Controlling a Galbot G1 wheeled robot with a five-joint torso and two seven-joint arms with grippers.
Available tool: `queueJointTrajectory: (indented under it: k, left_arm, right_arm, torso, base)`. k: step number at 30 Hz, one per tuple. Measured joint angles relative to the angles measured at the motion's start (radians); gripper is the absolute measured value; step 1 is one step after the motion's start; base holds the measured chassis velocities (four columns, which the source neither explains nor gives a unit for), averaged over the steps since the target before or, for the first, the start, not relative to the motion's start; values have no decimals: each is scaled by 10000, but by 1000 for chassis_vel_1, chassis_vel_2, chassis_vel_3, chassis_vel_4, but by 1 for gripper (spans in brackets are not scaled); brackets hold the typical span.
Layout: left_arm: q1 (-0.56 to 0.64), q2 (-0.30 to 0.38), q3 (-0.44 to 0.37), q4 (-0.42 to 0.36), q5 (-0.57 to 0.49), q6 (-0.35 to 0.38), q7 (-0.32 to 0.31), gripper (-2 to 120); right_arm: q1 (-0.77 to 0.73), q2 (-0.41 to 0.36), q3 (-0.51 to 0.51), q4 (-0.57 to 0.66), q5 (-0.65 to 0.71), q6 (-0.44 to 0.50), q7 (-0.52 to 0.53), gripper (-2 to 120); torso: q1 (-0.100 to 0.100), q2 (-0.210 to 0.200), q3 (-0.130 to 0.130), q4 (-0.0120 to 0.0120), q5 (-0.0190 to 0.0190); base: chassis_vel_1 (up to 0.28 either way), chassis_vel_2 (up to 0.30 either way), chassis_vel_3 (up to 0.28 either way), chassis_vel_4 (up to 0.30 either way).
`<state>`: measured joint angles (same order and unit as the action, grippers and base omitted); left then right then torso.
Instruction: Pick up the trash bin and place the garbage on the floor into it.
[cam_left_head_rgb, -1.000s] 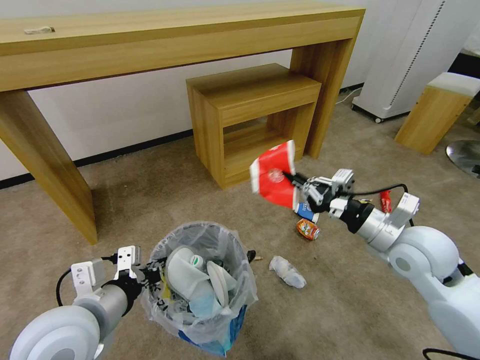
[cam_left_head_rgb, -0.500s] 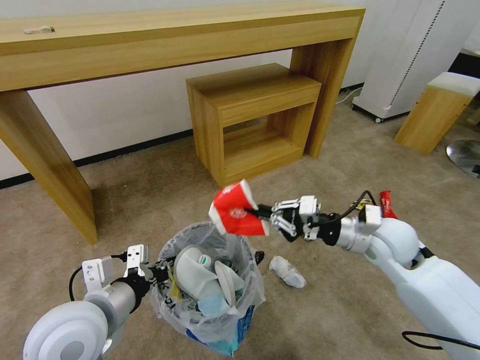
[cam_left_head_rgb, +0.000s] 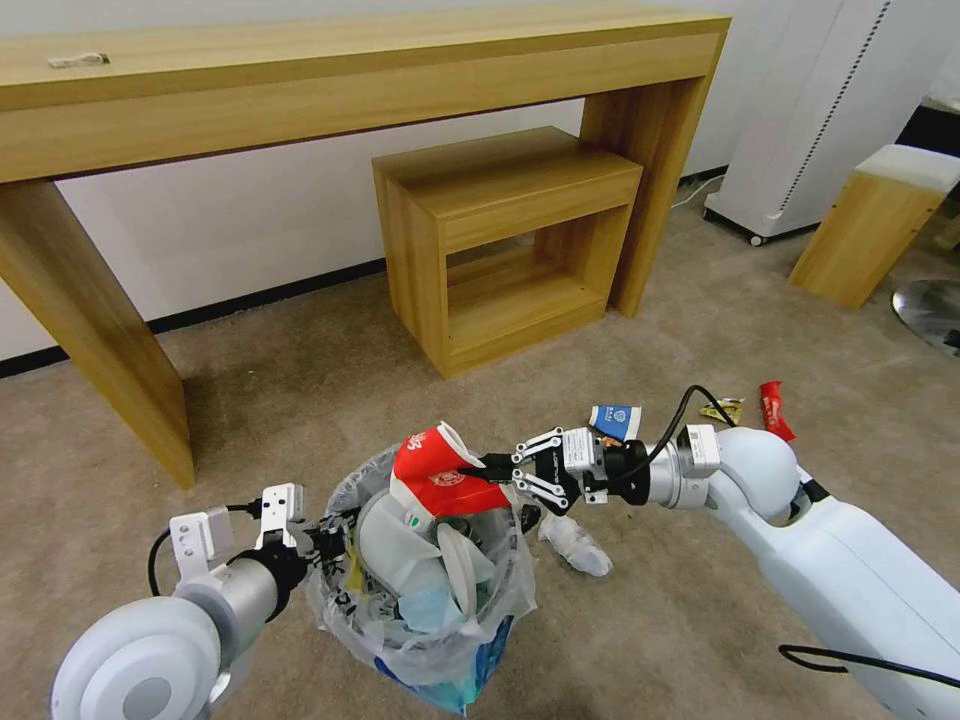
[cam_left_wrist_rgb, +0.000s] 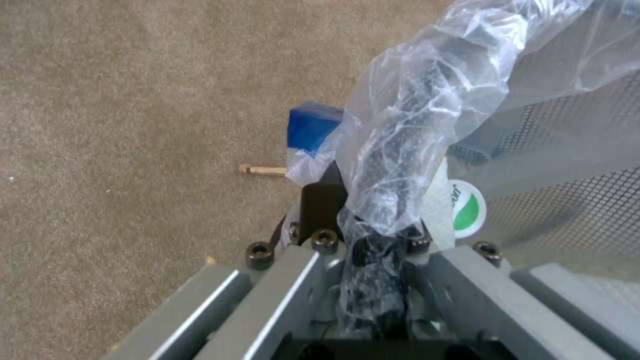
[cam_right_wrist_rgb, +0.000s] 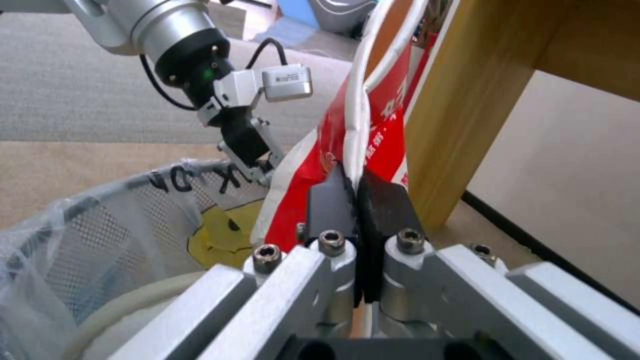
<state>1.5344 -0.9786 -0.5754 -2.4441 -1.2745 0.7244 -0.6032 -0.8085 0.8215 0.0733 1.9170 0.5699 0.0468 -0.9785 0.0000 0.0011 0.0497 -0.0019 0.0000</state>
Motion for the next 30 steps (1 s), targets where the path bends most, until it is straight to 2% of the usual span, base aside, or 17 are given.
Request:
queueJointTrajectory:
  k: [11, 21, 28, 30]
  left_arm:
    - [9, -62, 210, 17, 147, -18, 53, 1]
    - [-5, -61, 235, 118, 225, -29, 101, 1]
    - [-30, -27, 198, 121, 226, -29, 103, 1]
    - [-31, -27, 207, 122, 229, -29, 105, 1]
  right_arm:
    - [303, 69, -226, 76, 283, -22, 96, 0]
    - [912, 332, -953, -114, 1242, -16, 145, 0]
    - [764, 262, -974, -208, 1193, 117, -228, 0]
    - [649, 259, -919, -240, 1181, 126, -258, 4]
  torso:
    - [0, 0, -1, 0, 0]
    - [0, 0, 0, 1, 0]
    - [0, 0, 0, 0, 0]
    - [0, 0, -1, 0, 0]
  base:
    - [0, 0, 0, 0]
    - [0, 0, 0, 0]
    - [0, 0, 0, 0]
    - [0, 0, 0, 0]
